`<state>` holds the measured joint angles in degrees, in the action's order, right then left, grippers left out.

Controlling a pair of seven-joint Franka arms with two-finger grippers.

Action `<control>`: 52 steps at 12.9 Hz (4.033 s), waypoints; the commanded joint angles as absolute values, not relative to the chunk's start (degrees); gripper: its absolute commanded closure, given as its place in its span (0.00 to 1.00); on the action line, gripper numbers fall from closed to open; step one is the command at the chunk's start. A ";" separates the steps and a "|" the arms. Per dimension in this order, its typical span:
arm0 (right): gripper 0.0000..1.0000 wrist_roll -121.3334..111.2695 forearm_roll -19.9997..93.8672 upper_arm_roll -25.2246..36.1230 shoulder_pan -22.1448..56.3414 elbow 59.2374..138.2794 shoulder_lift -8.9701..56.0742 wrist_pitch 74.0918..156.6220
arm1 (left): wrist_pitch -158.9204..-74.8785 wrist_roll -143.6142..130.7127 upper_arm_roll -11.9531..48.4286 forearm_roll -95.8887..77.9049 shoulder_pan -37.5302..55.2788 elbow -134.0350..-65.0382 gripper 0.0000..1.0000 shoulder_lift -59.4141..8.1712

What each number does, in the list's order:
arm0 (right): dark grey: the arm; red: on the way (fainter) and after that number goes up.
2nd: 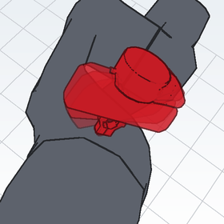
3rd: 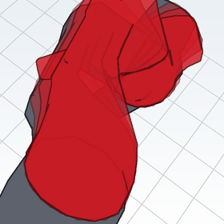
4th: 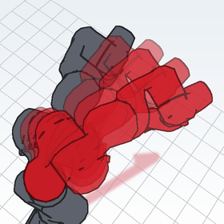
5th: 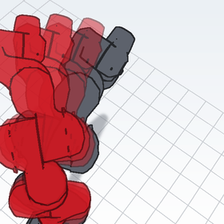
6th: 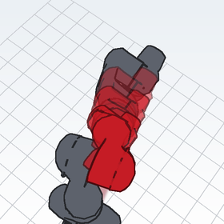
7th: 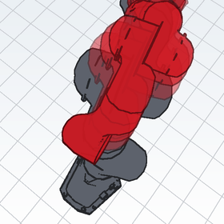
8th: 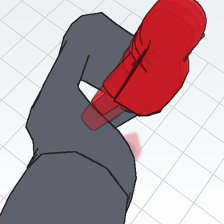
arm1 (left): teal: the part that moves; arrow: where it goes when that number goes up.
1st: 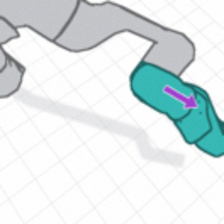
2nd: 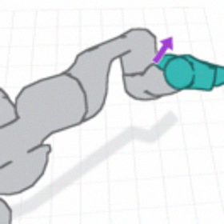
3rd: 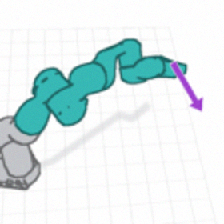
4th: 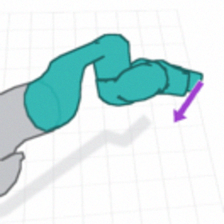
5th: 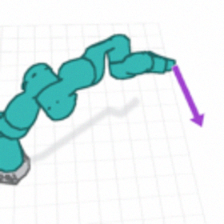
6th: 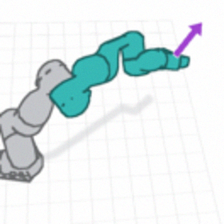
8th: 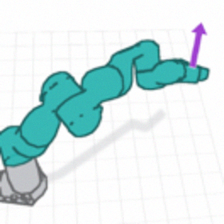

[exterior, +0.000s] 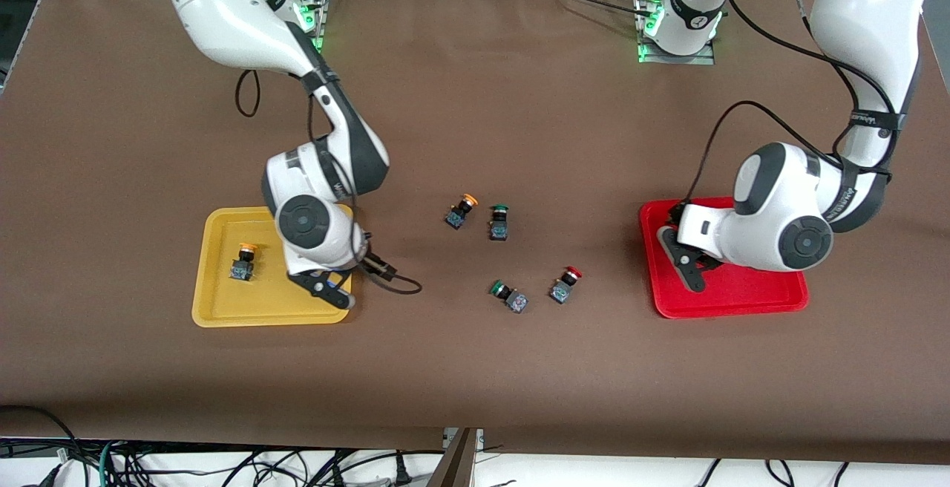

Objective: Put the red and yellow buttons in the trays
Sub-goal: 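Open both grippers and move them back toward the remaining buttons, then grasp a second orange and red button with the right and left grippers, then lower the second buttons into the yellow and red trays and release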

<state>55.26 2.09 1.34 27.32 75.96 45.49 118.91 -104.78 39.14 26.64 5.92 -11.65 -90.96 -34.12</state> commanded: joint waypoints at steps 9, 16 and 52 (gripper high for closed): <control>0.00 70.22 4.30 1.49 38.40 76.81 49.22 126.04 | -124.77 7.91 24.63 6.77 5.61 -82.88 0.35 -44.11; 0.00 69.35 8.17 -0.09 39.73 79.98 49.31 125.86 | -133.07 10.28 16.08 6.94 13.45 -72.86 0.36 -55.37; 0.00 14.59 -1.93 0.79 9.84 78.40 38.60 105.84 | -115.62 0.44 15.21 20.74 12.40 -74.00 0.89 -46.95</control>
